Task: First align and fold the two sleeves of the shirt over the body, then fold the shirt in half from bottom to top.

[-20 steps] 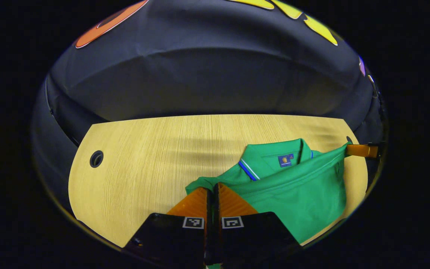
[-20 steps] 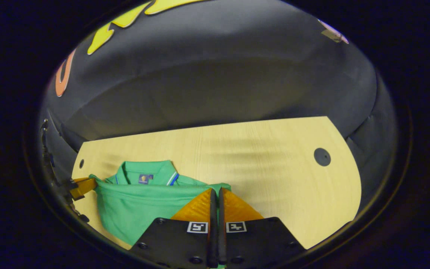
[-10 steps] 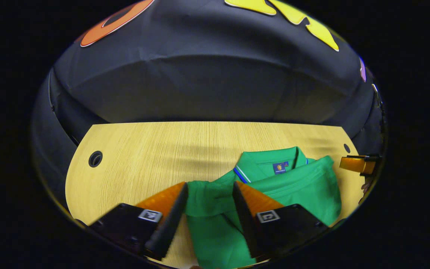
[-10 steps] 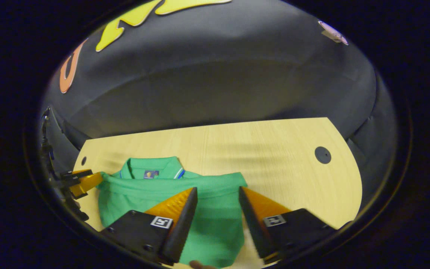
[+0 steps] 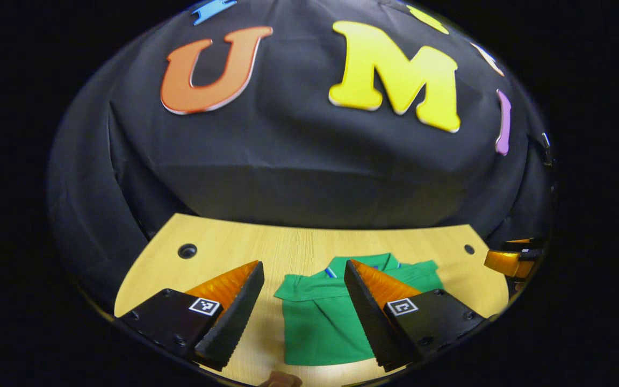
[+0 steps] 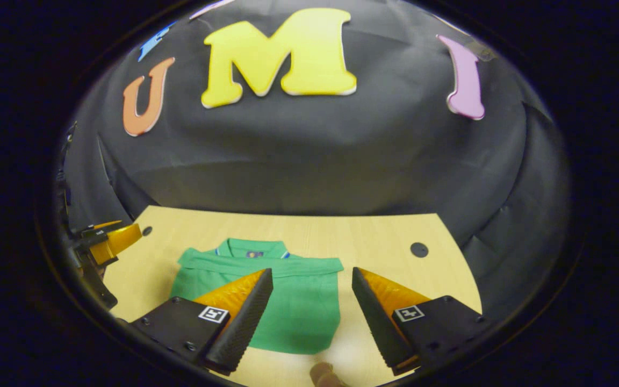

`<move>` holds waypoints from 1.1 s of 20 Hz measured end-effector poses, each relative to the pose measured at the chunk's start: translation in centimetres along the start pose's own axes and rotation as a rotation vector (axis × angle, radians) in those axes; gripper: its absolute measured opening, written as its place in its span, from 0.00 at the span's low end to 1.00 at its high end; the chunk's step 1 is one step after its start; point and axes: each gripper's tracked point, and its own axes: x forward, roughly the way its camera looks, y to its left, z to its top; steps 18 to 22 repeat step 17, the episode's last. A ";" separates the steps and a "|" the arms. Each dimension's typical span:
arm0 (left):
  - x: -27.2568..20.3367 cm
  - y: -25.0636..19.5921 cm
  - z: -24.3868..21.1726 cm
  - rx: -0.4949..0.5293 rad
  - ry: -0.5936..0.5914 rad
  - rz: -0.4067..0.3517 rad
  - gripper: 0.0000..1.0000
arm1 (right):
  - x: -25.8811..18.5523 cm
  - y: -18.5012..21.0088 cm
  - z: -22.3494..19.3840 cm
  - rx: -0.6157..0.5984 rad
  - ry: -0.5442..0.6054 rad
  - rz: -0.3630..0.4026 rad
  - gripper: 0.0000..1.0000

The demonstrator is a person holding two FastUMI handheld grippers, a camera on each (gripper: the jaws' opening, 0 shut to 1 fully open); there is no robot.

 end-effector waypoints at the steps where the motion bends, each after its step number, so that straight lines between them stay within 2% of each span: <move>1: -2.6 -0.1 1.6 0.018 -0.043 0.010 0.96 | -2.6 -0.3 1.1 -0.001 -0.040 -0.005 0.93; 2: -5.3 0.0 3.0 0.033 -0.080 0.020 0.96 | -5.4 -0.1 2.0 -0.009 -0.079 0.000 0.96; 4: -10.0 -0.8 4.7 0.039 -0.134 0.023 0.96 | -10.6 -0.8 3.5 -0.027 -0.161 -0.018 0.93; 5: -12.1 -1.1 5.2 0.042 -0.161 0.022 0.96 | -13.0 -0.8 3.9 -0.039 -0.197 -0.023 0.95; 6: -14.4 -1.2 5.8 0.048 -0.182 0.023 0.96 | -15.4 -1.2 3.9 -0.057 -0.225 -0.033 0.93; 8: -18.4 -1.9 7.0 0.065 -0.240 0.023 0.96 | -19.8 -1.2 3.9 -0.077 -0.279 -0.036 0.95; 10: -22.3 -2.8 7.8 0.058 -0.283 0.006 1.00 | -23.8 0.0 3.6 -0.060 -0.326 -0.003 0.94; 11: -24.2 -3.1 8.4 0.052 -0.300 -0.001 0.96 | -25.0 0.4 3.1 -0.057 -0.331 0.006 0.93; 12: -25.7 -3.2 8.6 0.052 -0.305 0.001 1.00 | -26.0 0.6 2.4 -0.045 -0.331 0.008 0.95; 13: -26.9 -3.3 8.4 0.049 -0.308 0.005 1.00 | -27.2 1.1 2.1 -0.023 -0.338 0.013 0.93; 14: -27.8 -3.4 8.2 0.042 -0.309 0.001 0.96 | -28.3 1.7 2.0 0.002 -0.346 0.023 0.94; 16: -29.1 -3.5 7.7 0.040 -0.315 0.000 0.96 | -30.0 1.9 1.9 0.007 -0.380 0.014 0.95; 22: -29.7 -3.5 7.2 0.036 -0.309 0.002 0.96 | -30.6 2.0 1.7 0.002 -0.389 0.012 0.93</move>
